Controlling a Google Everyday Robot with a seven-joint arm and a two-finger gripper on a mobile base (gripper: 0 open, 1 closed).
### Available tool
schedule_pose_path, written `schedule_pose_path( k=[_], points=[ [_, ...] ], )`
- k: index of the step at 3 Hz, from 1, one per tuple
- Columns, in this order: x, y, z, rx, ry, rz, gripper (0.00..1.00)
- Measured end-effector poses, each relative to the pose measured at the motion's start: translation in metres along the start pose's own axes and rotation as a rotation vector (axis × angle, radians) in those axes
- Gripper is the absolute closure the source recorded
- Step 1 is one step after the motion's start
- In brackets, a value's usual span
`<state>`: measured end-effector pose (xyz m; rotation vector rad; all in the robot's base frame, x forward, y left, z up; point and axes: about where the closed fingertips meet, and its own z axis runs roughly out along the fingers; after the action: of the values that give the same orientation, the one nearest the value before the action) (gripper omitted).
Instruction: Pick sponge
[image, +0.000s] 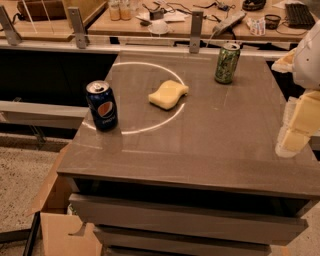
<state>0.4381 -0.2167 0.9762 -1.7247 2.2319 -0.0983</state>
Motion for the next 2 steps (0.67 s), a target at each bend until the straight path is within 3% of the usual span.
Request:
schedule_pose_path(
  k=[1,2],
  points=[
    [-0.001,-0.001,-0.002,0.007,-0.009,-0.002,0.00],
    [-0.010,-0.020,0.003,0.022,-0.010,-0.121,0.00]
  ],
)
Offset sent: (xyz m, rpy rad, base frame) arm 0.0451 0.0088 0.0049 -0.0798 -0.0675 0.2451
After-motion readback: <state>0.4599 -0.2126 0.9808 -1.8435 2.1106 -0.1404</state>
